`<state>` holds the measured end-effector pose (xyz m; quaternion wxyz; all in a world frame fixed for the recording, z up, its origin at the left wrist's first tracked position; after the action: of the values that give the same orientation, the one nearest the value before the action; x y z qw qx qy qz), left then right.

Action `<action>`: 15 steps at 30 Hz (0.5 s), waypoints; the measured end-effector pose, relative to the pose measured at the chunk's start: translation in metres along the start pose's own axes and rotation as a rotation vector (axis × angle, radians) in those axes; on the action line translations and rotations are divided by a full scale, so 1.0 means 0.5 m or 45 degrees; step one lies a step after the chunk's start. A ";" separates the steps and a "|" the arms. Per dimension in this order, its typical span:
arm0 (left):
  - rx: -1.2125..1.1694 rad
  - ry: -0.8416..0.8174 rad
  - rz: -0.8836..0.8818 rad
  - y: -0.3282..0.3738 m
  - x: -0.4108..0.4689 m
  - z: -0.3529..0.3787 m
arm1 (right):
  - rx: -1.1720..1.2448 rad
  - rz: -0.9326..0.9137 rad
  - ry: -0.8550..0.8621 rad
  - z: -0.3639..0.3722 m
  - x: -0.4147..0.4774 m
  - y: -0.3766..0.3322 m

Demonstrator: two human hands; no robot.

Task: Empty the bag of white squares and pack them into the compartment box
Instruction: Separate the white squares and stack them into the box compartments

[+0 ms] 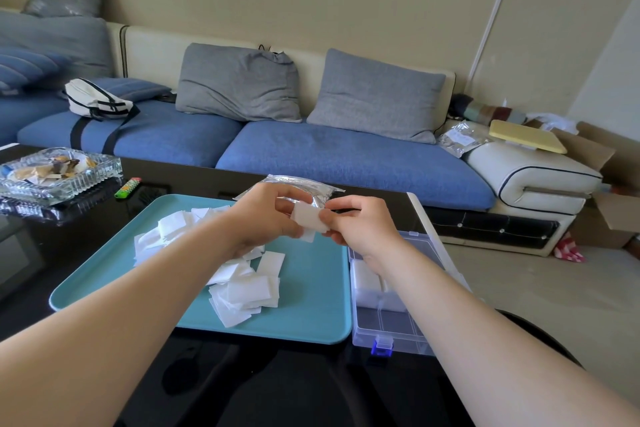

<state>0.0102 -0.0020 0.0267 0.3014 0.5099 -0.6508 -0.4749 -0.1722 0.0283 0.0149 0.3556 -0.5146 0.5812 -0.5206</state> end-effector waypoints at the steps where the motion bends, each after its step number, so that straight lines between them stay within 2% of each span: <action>1: 0.002 0.016 0.012 0.001 0.000 -0.001 | 0.016 0.005 -0.031 0.003 -0.001 -0.001; 7: 0.042 0.096 0.040 0.003 -0.006 -0.014 | 0.066 0.053 -0.187 0.013 -0.005 0.004; 15: 0.036 0.161 -0.018 -0.004 -0.001 -0.028 | -0.032 -0.044 -0.036 -0.006 0.006 0.005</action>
<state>0.0234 -0.0062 0.0300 0.3314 0.5477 -0.6334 -0.4347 -0.1762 0.0261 0.0136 0.3480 -0.5363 0.5736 -0.5121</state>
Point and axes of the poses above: each hand's wrist, its own x-axis towards the middle knuckle, its own z-axis out of the palm, y = z × x, the point moved 5 cm from there along x, towards the middle knuckle, and after that the axes turned 7 degrees about -z, right-handed, at the moved point
